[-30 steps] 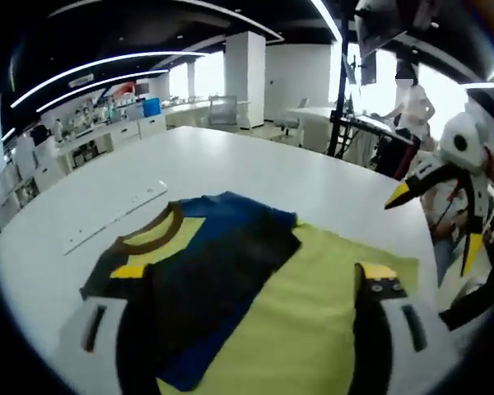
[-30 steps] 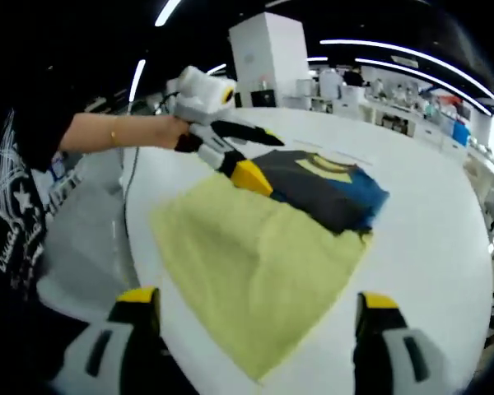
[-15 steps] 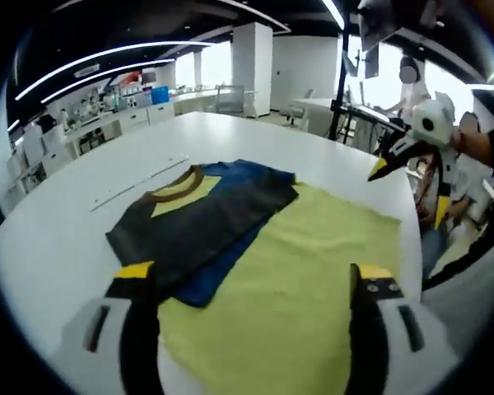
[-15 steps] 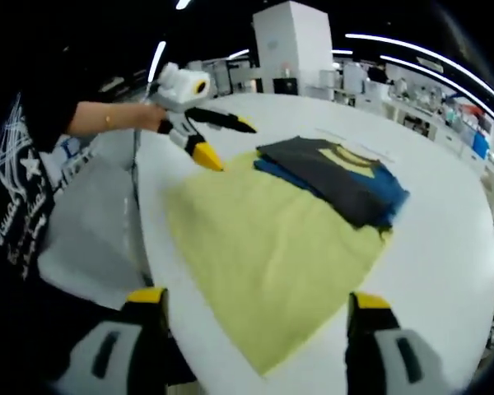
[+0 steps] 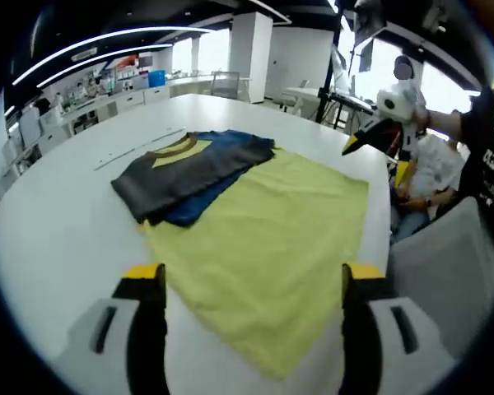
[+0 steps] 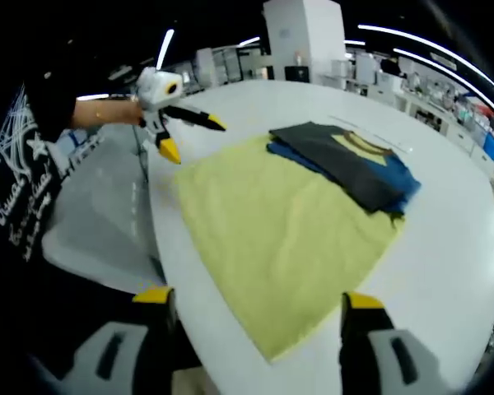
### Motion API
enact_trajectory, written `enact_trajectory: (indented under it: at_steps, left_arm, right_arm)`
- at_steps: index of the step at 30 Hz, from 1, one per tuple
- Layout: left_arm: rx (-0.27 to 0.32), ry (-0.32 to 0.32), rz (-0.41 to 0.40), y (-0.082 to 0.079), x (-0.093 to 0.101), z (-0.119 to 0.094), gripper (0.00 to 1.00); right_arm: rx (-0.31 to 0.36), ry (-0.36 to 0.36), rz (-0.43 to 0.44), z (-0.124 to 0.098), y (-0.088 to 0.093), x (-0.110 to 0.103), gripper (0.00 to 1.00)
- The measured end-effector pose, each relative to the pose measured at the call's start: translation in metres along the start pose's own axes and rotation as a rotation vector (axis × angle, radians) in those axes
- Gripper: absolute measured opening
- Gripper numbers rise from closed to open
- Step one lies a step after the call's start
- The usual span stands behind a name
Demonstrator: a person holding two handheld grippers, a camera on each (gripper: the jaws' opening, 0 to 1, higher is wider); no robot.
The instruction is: Fold the garment on the visible template until the final outline fits inside the template.
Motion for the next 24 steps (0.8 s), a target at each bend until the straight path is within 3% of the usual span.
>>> enact_trajectory:
  at_steps: [10,16,24]
  left_arm:
    - [-0.06,0.014,0.015,0.037,0.011,-0.008,0.75]
    - [-0.111,0.012,0.07,0.059,0.012,-0.01,0.62]
    - [-0.1,-0.006,0.08,0.062,0.008,-0.011,0.52]
  right_arm:
    - [-0.043,-0.012,-0.021,0.004,0.013,-0.005,0.74]
    - [-0.073,-0.042,-0.027,0.01,0.023,-0.008,0.66]
    - [-0.1,-0.047,-0.052,0.019,0.035,-0.011,0.57]
Point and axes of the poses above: the point that each gripper's makers call its tool centre point, and the gripper's own axes: z roughly forward along the fingers, x roughly to its right, y roughly out of its underside, the point moved 2 cm from there along -z, roughly backward along the fingers, and after that the axes turned 14 degrees about -z, right-handed, at the moved point
